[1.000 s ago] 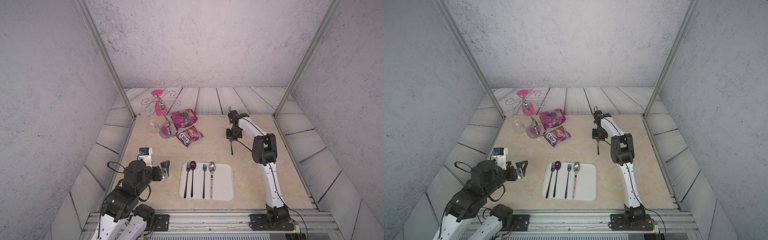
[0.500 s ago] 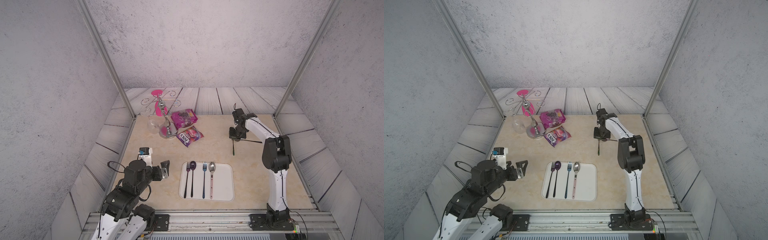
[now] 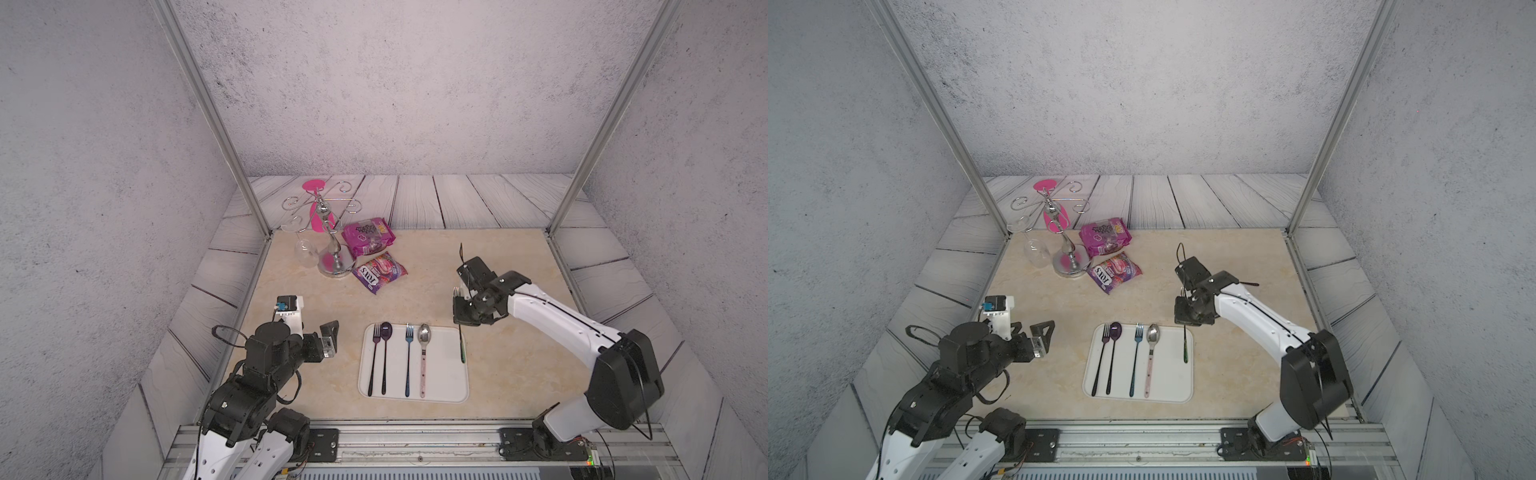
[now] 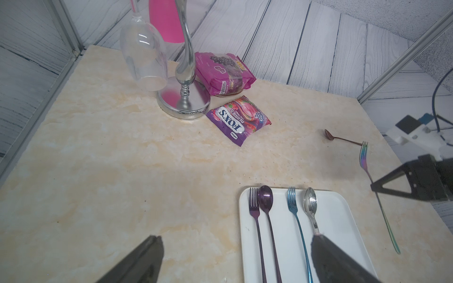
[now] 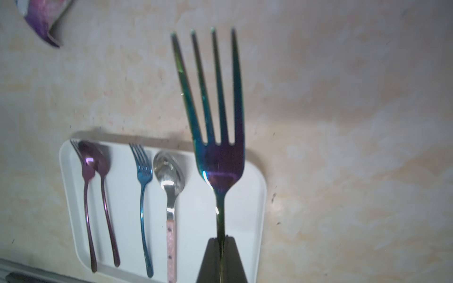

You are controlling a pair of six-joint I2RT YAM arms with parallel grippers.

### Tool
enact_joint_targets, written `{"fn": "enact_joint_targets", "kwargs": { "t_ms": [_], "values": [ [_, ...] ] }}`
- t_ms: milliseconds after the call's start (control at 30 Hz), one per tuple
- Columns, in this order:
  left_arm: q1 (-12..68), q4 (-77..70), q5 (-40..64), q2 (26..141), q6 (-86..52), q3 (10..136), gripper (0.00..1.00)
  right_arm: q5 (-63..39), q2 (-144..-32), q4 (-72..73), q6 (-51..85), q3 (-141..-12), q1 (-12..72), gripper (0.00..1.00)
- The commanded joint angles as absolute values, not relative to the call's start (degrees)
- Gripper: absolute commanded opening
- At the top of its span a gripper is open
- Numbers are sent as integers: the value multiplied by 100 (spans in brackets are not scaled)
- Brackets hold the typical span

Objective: Set the spoon and fork side by side
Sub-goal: Place the fork on the tray.

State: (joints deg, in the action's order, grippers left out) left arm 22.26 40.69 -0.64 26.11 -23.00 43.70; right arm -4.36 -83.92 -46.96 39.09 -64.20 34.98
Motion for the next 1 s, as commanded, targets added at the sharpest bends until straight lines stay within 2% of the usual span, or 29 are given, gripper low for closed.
{"fn": "enact_joint_targets", "kwargs": {
  "t_ms": [0, 100, 300, 667, 967],
  "values": [
    [2208, 4024, -55, 2519, -2318, 4315, 100, -395, -7909, -4301, 5071, -5748, 3932, 0],
    [2206, 4034, -18, 2490, -2325, 4311, 100, -390, -7838, -4025, 5518, -5358, 4353, 0],
    [2202, 4056, 10, 2427, -2345, 4289, 100, -409, -8272, -3677, 5716, -5293, 4661, 0],
    [2206, 4069, 45, 2435, -2328, 4289, 100, -445, -8947, -3340, 5866, -5320, 4693, 0],
    [2206, 4086, 60, 2444, -2332, 4289, 100, -223, -9207, -3684, 5547, -5604, 4693, 0]
  ]
}}
